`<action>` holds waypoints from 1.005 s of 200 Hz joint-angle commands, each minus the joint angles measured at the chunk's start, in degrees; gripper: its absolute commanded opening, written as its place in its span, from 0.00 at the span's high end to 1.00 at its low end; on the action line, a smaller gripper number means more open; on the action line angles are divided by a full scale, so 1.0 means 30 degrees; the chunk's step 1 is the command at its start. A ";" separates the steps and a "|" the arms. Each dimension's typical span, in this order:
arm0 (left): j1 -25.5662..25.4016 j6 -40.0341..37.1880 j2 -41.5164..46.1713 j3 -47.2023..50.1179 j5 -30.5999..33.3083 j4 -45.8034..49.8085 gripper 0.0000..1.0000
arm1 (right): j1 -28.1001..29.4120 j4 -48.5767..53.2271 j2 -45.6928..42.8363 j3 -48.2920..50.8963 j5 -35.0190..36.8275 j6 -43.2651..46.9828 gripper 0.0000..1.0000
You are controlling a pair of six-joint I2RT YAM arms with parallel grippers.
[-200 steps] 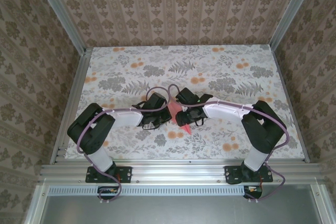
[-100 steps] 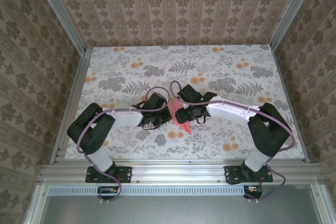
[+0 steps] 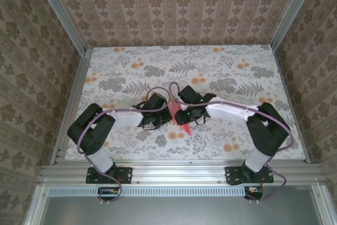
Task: Fold a paper plane with a square sheet of paper (pick it up from the middle)
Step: Move a paper plane to the center of the table.
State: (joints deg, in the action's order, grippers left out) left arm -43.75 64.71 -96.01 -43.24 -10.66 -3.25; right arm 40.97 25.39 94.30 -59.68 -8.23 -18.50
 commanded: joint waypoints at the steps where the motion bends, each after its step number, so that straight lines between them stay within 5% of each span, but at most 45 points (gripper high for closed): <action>1: 0.0226 -0.0699 -0.0137 0.0269 -0.0150 0.0344 1.00 | -0.0599 -0.1262 -0.1674 0.0743 -0.1577 -0.0241 0.57; 21: 0.0458 -0.1372 -0.0272 0.0237 -0.0501 -0.0002 1.00 | -0.0638 -0.0622 -0.1022 0.0172 -0.2212 -0.0378 0.55; 47: 0.0717 -0.2436 -0.0631 -0.0323 -0.0998 0.0292 1.00 | -0.0870 -0.0098 -0.0810 0.0216 0.1056 -0.0921 0.45; 66: 0.0853 -0.2440 -0.0620 -0.0322 -0.1143 0.0258 1.00 | -0.1532 -0.0318 -0.0768 0.0456 0.1046 -0.0680 0.39; 99: 0.0874 -0.2378 -0.0952 -0.0466 -0.1458 0.0020 1.00 | -0.1339 -0.1173 -0.0051 0.0338 -0.2456 -0.0666 0.44; 201: 0.0881 -0.2330 -0.0653 -0.0501 -0.1605 -0.0010 1.00 | 0.0263 -0.0208 0.1395 0.0161 -0.0087 -0.1491 0.53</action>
State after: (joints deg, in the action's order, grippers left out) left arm -41.47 58.65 -96.95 -44.03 -15.73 -3.05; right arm 40.75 22.55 98.04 -58.67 -11.51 -21.39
